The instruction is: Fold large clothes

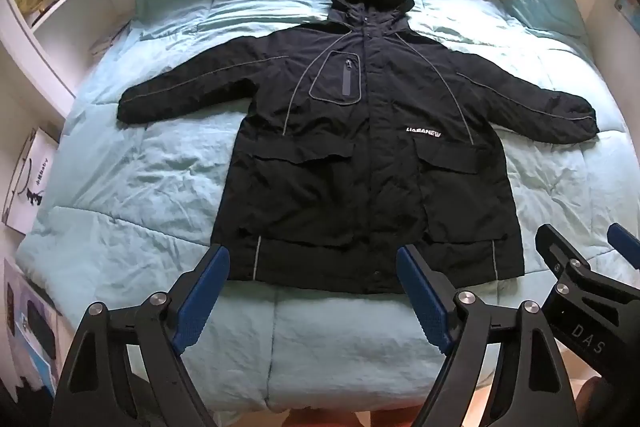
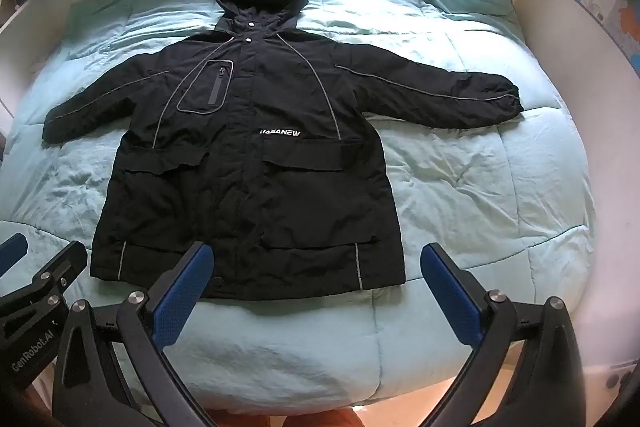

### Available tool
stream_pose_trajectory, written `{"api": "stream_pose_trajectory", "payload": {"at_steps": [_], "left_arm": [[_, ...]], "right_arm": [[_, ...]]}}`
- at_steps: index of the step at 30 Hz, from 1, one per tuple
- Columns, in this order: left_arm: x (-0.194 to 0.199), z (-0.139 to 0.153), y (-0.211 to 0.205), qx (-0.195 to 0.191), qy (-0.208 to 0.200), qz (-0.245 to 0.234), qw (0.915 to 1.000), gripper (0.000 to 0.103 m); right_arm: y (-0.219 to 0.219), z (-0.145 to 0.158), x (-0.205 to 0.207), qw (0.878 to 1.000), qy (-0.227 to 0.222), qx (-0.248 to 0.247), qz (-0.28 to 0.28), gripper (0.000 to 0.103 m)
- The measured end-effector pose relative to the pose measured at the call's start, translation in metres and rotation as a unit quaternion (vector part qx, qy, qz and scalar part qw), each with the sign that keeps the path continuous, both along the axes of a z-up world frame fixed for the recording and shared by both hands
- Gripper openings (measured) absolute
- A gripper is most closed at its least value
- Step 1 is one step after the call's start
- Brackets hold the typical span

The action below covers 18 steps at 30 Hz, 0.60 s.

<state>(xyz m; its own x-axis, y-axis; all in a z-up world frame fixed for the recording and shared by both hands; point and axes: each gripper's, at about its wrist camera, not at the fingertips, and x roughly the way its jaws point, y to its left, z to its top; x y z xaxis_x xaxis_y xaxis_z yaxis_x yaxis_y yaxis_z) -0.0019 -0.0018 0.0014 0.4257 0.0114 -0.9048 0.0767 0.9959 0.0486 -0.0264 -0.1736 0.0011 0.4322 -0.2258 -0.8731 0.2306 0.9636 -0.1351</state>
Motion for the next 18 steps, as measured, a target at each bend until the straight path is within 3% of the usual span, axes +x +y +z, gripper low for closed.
{"api": "stream_pose_trajectory", "payload": {"at_steps": [8,18], "left_arm": [[-0.0046,-0.0002,0.0022,-0.005,0.004,-0.006,1.0,0.086],[-0.0037,0.0009,0.0063,-0.007,-0.022,-0.007,0.9997,0.086]], "right_arm": [[0.0004,0.0002,-0.0007,1.0,0.0,0.001,0.0,0.103],[0.0053,0.002,-0.0021,1.0,0.003,0.002,0.001,0.103]]}}
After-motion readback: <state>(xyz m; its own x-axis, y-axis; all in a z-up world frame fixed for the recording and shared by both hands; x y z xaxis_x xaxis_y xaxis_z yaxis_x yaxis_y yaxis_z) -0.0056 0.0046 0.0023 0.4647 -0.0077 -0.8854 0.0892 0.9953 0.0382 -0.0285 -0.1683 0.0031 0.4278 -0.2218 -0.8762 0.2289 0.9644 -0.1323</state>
